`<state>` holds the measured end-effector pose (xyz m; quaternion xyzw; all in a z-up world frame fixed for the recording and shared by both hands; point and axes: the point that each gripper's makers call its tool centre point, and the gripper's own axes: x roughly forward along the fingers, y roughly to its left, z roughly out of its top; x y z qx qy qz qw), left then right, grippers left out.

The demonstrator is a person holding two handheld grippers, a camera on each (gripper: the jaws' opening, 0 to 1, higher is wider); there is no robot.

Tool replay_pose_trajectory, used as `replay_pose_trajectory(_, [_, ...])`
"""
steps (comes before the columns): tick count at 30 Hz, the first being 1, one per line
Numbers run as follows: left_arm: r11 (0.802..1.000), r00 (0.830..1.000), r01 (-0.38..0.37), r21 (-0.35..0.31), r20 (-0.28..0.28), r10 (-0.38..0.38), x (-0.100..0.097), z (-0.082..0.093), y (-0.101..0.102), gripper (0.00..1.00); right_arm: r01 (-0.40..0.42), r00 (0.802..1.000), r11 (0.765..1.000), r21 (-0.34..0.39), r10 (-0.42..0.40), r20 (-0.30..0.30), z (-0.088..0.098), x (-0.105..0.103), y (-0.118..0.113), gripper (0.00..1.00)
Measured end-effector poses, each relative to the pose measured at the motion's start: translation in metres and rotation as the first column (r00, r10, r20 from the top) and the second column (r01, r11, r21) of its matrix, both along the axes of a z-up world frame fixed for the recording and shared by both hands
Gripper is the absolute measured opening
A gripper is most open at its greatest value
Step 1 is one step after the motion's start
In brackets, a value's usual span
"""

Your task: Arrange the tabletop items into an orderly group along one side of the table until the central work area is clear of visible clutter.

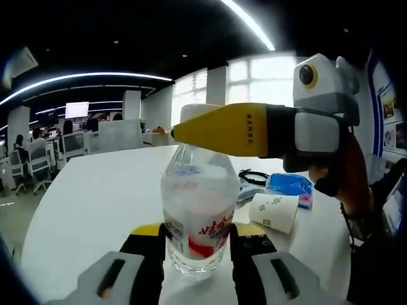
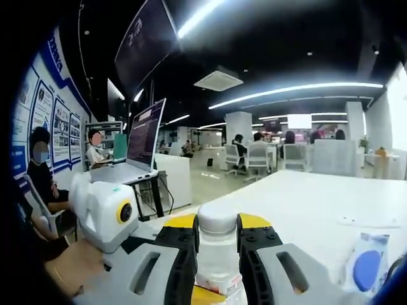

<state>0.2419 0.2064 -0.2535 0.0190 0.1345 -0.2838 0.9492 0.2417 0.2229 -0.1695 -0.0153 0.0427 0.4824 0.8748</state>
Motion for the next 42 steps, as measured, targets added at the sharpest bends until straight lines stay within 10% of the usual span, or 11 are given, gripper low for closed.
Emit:
replay_pose_trajectory(15, [0.998, 0.999, 0.041, -0.052, 0.036, -0.039, -0.0004, -0.0003, -0.0007, 0.39, -0.048, 0.999, 0.996, 0.08, 0.047, 0.011, 0.0003, 0.0, 0.0014, 0.21])
replay_pose_trajectory(42, [0.997, 0.998, -0.048, -0.064, 0.026, 0.05, 0.0014, -0.0058, 0.006, 0.47, -0.112, 0.984, 0.994, 0.007, 0.11, 0.14, -0.0031, -0.0017, 0.0002, 0.29])
